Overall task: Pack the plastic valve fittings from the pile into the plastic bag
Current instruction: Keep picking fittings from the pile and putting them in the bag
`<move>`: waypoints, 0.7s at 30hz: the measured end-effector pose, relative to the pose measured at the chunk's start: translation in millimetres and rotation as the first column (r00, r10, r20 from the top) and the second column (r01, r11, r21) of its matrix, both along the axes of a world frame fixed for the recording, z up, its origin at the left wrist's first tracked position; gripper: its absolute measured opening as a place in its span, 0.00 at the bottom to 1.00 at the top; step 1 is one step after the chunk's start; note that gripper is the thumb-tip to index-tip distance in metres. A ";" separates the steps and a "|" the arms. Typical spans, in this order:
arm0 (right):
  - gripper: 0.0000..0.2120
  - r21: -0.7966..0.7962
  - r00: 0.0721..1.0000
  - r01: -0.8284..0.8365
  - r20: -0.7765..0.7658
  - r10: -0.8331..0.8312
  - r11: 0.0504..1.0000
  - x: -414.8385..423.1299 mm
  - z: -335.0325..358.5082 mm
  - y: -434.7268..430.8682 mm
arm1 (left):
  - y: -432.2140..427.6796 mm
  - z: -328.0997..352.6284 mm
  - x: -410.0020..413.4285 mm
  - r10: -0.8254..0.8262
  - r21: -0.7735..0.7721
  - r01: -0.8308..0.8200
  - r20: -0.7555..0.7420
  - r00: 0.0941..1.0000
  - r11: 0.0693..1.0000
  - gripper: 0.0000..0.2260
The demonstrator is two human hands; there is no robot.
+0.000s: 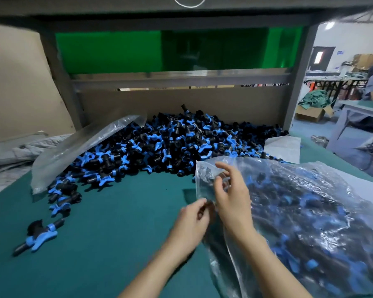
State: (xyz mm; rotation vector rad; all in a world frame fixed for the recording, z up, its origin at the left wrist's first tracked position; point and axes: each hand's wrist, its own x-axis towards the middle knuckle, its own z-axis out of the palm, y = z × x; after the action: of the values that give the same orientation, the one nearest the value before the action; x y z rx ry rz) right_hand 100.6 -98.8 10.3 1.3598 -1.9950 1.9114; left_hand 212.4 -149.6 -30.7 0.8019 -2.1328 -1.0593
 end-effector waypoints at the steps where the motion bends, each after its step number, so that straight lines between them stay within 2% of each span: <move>1: 0.15 0.005 1.000 0.015 0.002 -0.015 1.000 -0.5 -7.1 -0.7 | -12.9 -3.7 13.1 0.103 -0.107 -0.100 0.027 0.994 0.989 0.04; 3: 0.14 0.038 0.999 0.041 -0.004 -0.041 0.998 -1.8 -20.0 -1.3 | -43.3 -11.3 40.5 0.337 -0.330 -0.280 0.129 0.933 0.901 0.07; 4: 0.14 0.070 0.998 0.053 -0.021 -0.051 0.996 -2.8 -24.1 -2.0 | -58.6 -14.6 55.8 0.450 -0.405 -0.346 0.194 0.872 0.846 0.11; 7: 0.15 0.135 0.991 0.102 -0.100 -0.089 0.985 -7.3 -28.7 -5.7 | -97.4 -15.0 77.2 0.678 -0.471 -0.517 0.287 0.677 0.715 0.23; 10: 0.15 0.191 0.975 0.163 -0.180 -0.129 0.968 -7.4 -31.4 -5.0 | -129.9 -7.5 85.2 0.788 -0.433 -0.658 0.327 0.523 0.616 0.29; 13: 0.16 0.238 0.964 0.191 -0.228 -0.137 0.952 -5.0 -33.4 -1.7 | -157.3 -3.4 92.4 0.816 -0.367 -0.734 0.346 0.463 0.572 0.30; 21: 0.16 0.298 0.963 0.199 -0.238 -0.129 0.933 -7.6 -32.1 -2.7 | -189.4 2.7 98.1 0.867 -0.409 -0.766 0.296 0.402 0.495 0.21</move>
State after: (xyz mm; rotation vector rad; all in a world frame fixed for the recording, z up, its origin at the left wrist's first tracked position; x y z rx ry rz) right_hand 93.1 -101.5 -21.8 1.3420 -2.2928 1.3485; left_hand 310.5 -339.0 -28.0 1.8995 -1.6988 -0.0636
